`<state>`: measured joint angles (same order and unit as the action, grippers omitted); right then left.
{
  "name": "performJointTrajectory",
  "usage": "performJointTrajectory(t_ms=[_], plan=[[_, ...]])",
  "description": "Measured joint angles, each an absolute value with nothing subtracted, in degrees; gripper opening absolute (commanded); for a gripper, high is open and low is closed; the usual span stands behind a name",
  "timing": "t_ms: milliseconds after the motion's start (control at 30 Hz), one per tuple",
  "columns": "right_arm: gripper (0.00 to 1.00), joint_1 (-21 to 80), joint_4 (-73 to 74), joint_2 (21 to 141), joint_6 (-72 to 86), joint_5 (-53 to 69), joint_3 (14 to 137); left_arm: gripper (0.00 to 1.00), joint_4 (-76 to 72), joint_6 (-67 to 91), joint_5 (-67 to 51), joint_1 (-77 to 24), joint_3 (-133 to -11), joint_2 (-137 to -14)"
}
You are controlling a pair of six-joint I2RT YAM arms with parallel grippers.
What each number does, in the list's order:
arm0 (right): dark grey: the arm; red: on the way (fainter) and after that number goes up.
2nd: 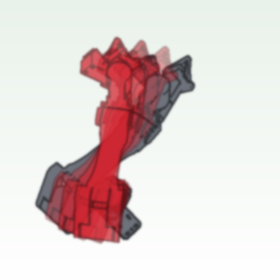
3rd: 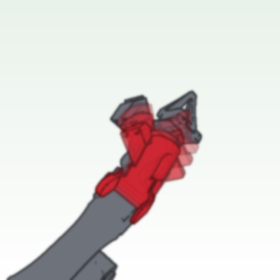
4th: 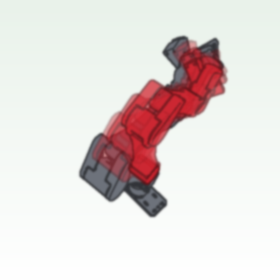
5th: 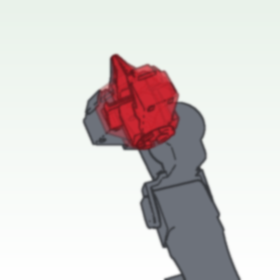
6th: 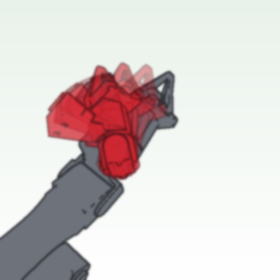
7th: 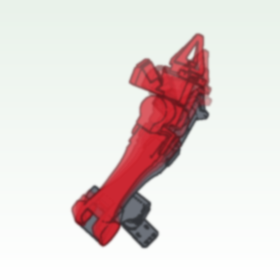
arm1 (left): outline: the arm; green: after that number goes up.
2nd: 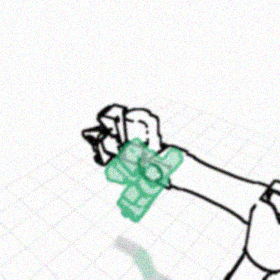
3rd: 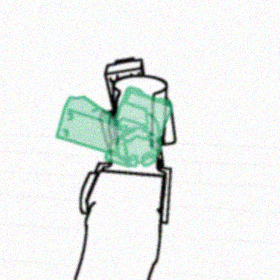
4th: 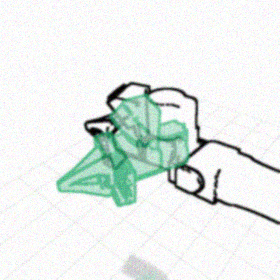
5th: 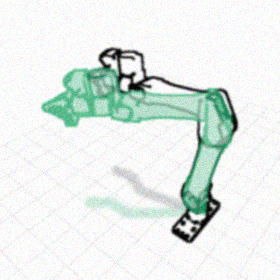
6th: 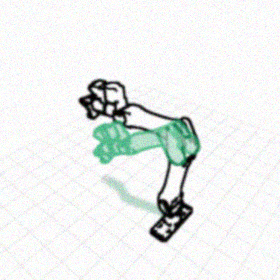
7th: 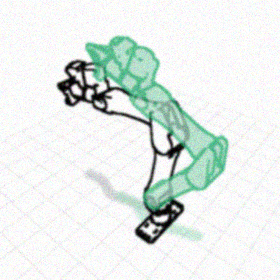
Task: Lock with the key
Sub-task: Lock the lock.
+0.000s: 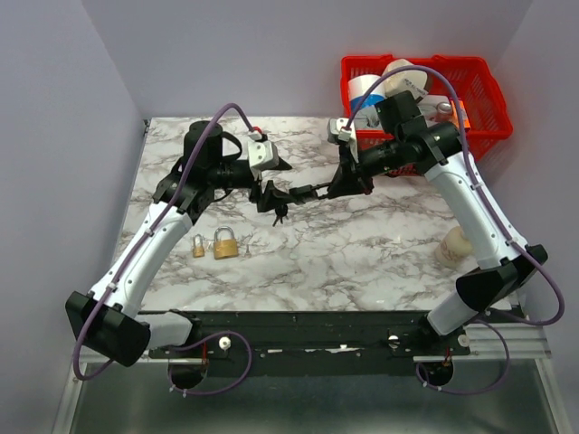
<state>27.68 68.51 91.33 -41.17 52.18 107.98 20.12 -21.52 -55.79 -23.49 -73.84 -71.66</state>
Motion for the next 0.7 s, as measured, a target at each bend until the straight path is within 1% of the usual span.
performJointTrajectory(t_ms=[200, 267, 300, 333, 500, 533, 600, 633, 700], plan=[[0.01, 29.7, 72.7, 94.1, -44.7, 49.9, 112.5, 0.71, 25.5, -24.5, -56.6, -25.3, -77.0, -74.1], [0.01, 30.3, 74.0, 95.3, -45.4, 49.4, 114.4, 0.64, 27.9, -26.4, -56.7, -26.1, -78.2, -74.7], [0.01, 30.5, 74.6, 95.8, -45.6, 49.1, 115.1, 0.6, 28.8, -27.1, -56.7, -26.4, -78.6, -74.9], [0.01, 30.7, 75.1, 96.3, -45.9, 48.9, 115.9, 0.53, 29.6, -27.7, -56.6, -26.8, -78.7, -75.0], [0.01, 31.6, 76.9, 97.8, -46.6, 47.8, 118.2, 0.38, 32.2, -29.6, -55.4, -29.2, -78.8, -75.1], [0.01, 31.7, 77.3, 97.8, -46.6, 47.6, 118.2, 0.31, 32.4, -29.8, -55.2, -29.4, -78.8, -75.2], [0.01, 31.9, 77.8, 97.8, -46.6, 47.2, 118.2, 0.22, 32.8, -29.8, -54.5, -29.7, -78.8, -75.2], [0.01, 31.9, 77.9, 97.8, -46.6, 47.0, 118.3, 0.13, 32.9, -29.6, -54.1, -29.7, -78.7, -75.2], [0.01, 32.0, 77.9, 97.8, -46.6, 46.4, 118.3, 0.04, 32.8, -29.0, -53.5, -29.7, -78.7, -75.2]])
